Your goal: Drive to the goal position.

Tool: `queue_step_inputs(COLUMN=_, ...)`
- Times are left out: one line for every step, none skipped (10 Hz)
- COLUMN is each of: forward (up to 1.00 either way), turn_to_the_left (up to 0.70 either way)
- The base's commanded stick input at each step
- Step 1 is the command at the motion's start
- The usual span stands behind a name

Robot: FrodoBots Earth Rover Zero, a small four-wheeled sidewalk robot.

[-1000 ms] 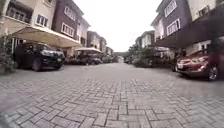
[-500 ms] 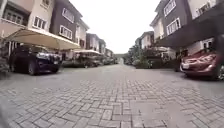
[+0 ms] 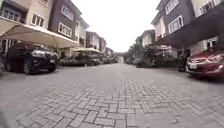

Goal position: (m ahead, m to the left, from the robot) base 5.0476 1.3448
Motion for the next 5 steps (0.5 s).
queue_step_inputs(forward=0.70, turn_to_the_left=0.00)
queue_step_inputs(forward=0.70, turn_to_the_left=0.00)
queue_step_inputs(forward=0.70, turn_to_the_left=0.00)
queue_step_inputs(forward=0.70, turn_to_the_left=0.00)
queue_step_inputs(forward=0.70, turn_to_the_left=0.00)
